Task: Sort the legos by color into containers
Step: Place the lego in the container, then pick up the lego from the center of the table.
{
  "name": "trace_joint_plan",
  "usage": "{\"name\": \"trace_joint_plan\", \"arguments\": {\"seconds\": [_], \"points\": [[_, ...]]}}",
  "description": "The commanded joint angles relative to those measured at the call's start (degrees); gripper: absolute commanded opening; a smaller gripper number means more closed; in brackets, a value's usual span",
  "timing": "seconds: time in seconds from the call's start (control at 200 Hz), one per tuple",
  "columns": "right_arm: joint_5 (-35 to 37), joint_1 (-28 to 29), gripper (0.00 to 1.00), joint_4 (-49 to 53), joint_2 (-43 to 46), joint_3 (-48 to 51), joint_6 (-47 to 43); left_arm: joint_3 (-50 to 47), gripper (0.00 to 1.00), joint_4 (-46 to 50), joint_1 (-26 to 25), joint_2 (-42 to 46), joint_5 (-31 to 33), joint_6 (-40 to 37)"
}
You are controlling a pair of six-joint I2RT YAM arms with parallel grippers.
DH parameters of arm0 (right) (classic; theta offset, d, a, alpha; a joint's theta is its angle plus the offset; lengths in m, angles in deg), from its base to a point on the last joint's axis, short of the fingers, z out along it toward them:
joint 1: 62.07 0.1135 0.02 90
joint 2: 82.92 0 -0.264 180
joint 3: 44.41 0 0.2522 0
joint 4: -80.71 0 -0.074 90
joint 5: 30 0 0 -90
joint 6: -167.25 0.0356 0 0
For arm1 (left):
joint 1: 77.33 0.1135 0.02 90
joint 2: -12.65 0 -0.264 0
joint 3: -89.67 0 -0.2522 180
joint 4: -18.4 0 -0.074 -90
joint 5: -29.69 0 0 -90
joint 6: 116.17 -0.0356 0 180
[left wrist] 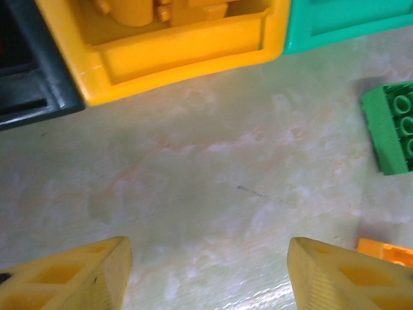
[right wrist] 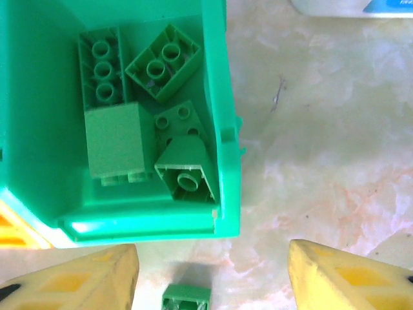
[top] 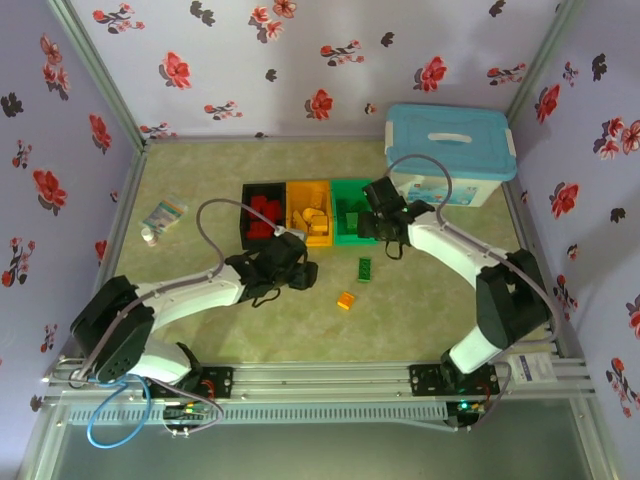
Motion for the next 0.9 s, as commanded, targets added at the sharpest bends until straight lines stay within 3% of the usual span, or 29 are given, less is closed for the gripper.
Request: {"name": "trace_joint_plan", "arguments": {"seconds": [0.0,0.335,0.73,0.895], "points": [[-3.0,1.4,0.66,-2.5,1.9,4.1,3.2,2.6,0.65,-0.5,-0.4,-1.6,0.5,-1.4],[-3.0,7.6,0.67,-6.4,2.0,13.0,7.8,2.3,0.65,-0.7,-0.4,-1.9,1.0,-0.4],[-3.3,9.0,0.48,-7.7,-3.3,14.2,9.9,-0.1,0.65,-0.5,-0.4,0.9,1.8,-0.1],[-1.6,9.4,0.33,-5.6,-2.6,12.2,9.0,-0.3,0.65,-0.5,-0.4,1.0,2.3,-0.1]]}}
